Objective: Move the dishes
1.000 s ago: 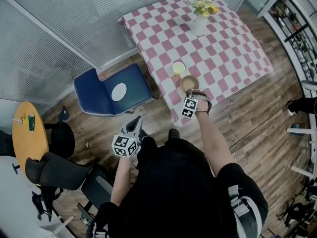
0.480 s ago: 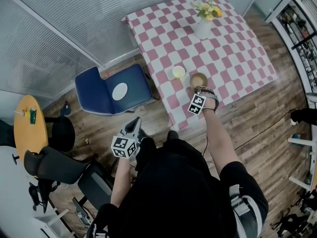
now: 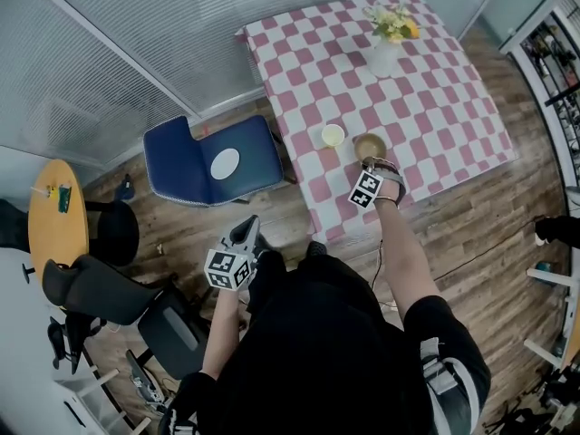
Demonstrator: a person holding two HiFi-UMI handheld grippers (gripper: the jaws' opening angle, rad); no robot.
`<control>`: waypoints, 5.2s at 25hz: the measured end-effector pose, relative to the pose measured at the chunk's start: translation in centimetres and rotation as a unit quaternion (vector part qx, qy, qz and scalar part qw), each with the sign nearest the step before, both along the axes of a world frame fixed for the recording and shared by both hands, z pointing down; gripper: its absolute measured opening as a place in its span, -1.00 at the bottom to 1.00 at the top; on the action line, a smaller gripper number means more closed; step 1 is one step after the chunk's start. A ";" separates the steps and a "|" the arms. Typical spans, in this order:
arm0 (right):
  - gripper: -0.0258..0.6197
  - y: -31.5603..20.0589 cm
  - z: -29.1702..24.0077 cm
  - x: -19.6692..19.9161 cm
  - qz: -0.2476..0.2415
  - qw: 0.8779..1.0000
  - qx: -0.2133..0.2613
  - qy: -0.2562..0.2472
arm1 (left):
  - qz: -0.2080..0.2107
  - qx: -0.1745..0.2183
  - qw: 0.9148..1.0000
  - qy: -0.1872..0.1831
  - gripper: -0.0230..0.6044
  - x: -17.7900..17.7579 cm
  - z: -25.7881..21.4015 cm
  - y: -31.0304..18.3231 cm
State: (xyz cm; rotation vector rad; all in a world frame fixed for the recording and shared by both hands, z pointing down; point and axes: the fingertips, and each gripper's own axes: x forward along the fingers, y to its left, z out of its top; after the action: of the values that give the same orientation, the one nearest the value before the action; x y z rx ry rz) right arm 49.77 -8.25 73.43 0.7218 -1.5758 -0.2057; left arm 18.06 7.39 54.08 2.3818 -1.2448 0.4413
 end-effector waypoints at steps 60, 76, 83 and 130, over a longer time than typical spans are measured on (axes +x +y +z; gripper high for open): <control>-0.01 -2.8 -1.5 -37.6 0.002 0.998 0.004 -0.058 | 0.002 0.022 0.999 0.033 -0.86 -34.4 -1.2 -6.9; -0.05 -3.8 2.0 -48.2 -0.051 0.994 -0.044 -0.084 | -0.063 0.000 0.998 0.030 -0.86 -41.2 0.5 -6.0; -0.06 -7.1 4.6 -50.7 -0.063 0.990 -0.073 -0.098 | -0.088 -0.014 0.996 0.022 -0.86 -42.2 1.5 -9.2; -0.22 -21.6 37.3 -60.7 0.327 0.719 -0.372 -0.488 | -0.082 -0.147 0.984 0.065 -0.85 -41.4 20.4 -27.4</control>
State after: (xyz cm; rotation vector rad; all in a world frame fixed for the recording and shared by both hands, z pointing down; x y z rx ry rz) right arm -10.95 -29.83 110.71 0.6962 -1.9948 1.4996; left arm -23.30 -20.05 74.47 2.0104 -1.2133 0.3826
